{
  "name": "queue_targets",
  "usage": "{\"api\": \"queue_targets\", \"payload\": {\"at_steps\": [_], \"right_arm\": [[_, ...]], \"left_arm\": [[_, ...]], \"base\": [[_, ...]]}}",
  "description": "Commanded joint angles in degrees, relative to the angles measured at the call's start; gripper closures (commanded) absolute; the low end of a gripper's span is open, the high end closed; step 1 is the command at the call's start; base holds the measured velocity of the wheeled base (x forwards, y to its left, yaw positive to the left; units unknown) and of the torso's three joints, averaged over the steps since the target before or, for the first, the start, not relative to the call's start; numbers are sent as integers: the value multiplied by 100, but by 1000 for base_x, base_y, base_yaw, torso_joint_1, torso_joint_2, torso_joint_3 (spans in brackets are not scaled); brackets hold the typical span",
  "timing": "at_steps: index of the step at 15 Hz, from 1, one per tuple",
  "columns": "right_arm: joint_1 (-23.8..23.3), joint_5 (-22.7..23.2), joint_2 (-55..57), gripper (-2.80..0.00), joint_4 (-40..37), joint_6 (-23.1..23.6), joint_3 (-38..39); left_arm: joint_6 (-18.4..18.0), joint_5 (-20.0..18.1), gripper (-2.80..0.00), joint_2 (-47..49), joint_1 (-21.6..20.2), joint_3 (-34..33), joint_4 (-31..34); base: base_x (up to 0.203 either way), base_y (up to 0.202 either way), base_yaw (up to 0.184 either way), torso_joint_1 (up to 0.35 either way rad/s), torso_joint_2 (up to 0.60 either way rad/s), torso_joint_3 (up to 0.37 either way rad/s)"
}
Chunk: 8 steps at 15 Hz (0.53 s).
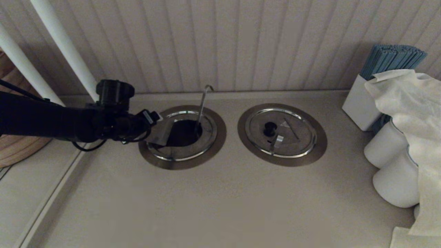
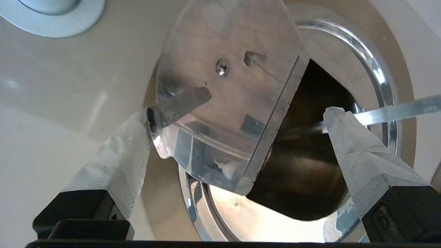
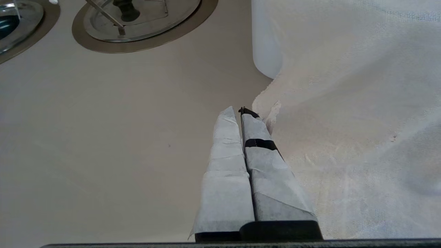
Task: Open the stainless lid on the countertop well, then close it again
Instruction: Close the lid
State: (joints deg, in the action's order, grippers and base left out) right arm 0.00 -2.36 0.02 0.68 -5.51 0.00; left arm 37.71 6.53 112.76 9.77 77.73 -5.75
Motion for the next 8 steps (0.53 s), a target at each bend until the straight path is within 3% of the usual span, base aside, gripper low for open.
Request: {"api": "queue_targets", "payload": {"at_steps": [1, 8], "right_arm": [[0, -1, 6, 0, 2, -3, 0], [0, -1, 6, 0, 2, -3, 0]], "left_arm": [[26, -2, -280, 9, 43, -30, -5], [26, -2, -280, -228, 95, -48, -5]], "base": [[0, 0, 0, 0, 0, 0], [0, 0, 0, 0, 0, 0]]}}
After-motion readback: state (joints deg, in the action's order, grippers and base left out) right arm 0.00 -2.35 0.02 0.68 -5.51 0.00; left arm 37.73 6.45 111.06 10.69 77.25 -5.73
